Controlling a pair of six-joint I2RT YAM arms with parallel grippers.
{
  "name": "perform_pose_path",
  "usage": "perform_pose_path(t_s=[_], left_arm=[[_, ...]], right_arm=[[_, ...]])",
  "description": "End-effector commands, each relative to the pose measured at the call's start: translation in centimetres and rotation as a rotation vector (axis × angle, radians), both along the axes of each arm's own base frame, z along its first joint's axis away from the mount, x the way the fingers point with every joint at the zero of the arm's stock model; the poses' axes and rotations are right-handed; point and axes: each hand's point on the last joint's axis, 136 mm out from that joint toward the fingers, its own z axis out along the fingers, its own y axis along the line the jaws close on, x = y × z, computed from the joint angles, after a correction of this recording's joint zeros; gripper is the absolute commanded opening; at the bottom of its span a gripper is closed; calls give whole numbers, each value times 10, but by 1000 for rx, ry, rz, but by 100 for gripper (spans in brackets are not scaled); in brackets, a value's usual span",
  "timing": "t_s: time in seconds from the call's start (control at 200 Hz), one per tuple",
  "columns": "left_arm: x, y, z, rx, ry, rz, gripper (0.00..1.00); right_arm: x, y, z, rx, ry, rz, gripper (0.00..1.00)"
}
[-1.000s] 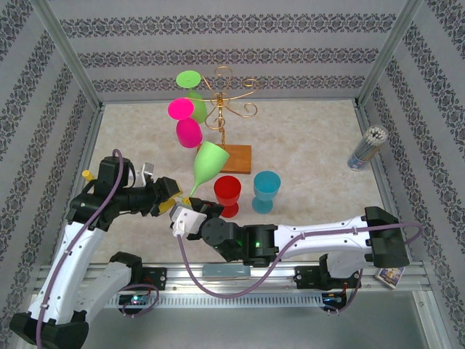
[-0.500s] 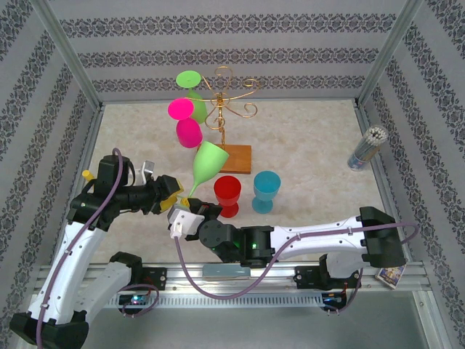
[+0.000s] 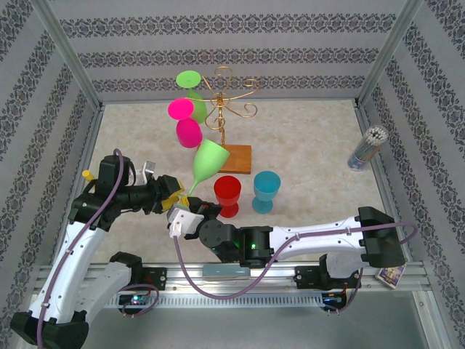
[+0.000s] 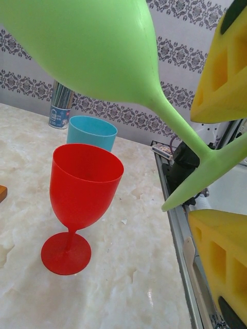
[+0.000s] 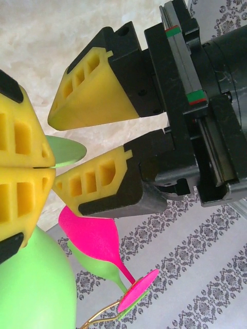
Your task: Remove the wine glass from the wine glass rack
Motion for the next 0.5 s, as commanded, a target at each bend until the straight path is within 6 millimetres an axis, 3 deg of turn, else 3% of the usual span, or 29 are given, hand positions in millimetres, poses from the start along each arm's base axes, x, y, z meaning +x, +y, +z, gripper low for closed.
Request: perform_pose_path(t_s=[0.0,0.495], left_arm=[[4,-1,6,-31,-28,5,48],[5,-2,11,-50,-34,11,44]], right_arm=[[1,1,8,21,-23,-22,0],[4,2,5,23,-11,-25,0]])
